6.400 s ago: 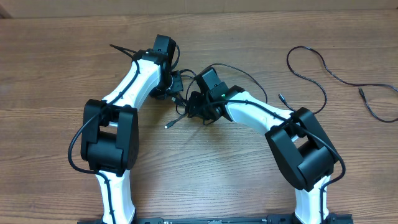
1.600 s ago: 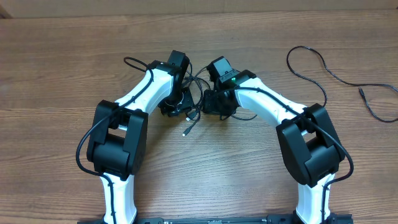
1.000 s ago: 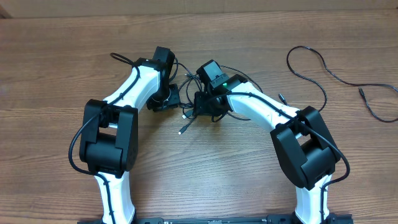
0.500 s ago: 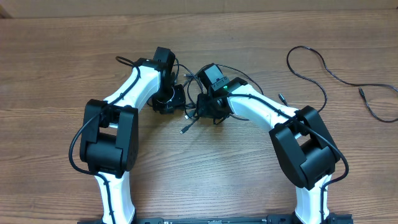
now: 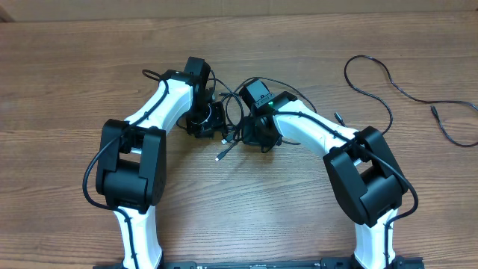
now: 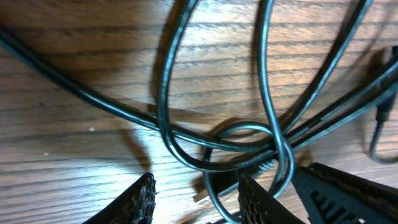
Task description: Untangle cables
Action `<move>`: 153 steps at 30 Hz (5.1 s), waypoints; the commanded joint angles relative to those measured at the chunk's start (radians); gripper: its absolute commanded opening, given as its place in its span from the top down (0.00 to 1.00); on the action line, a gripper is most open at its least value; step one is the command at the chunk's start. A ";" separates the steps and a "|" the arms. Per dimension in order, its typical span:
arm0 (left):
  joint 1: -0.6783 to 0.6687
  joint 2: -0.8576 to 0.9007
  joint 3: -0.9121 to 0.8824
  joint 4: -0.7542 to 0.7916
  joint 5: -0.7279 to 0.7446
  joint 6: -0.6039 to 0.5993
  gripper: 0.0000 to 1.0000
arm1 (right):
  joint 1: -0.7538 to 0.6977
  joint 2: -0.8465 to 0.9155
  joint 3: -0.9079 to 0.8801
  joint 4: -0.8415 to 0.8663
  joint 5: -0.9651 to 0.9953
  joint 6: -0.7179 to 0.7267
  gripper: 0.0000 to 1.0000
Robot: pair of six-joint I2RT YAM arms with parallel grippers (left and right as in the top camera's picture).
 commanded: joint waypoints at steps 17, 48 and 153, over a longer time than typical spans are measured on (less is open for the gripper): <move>-0.075 0.006 -0.011 -0.002 -0.248 -0.163 0.68 | -0.068 0.051 0.027 0.027 -0.178 -0.128 0.69; 0.135 0.006 -0.011 -0.110 -0.182 0.041 0.74 | 0.104 0.101 0.159 0.385 -0.198 0.000 0.87; 0.169 0.006 -0.042 -0.006 0.377 0.428 0.96 | -0.068 0.145 0.286 -0.095 -0.347 -0.161 0.73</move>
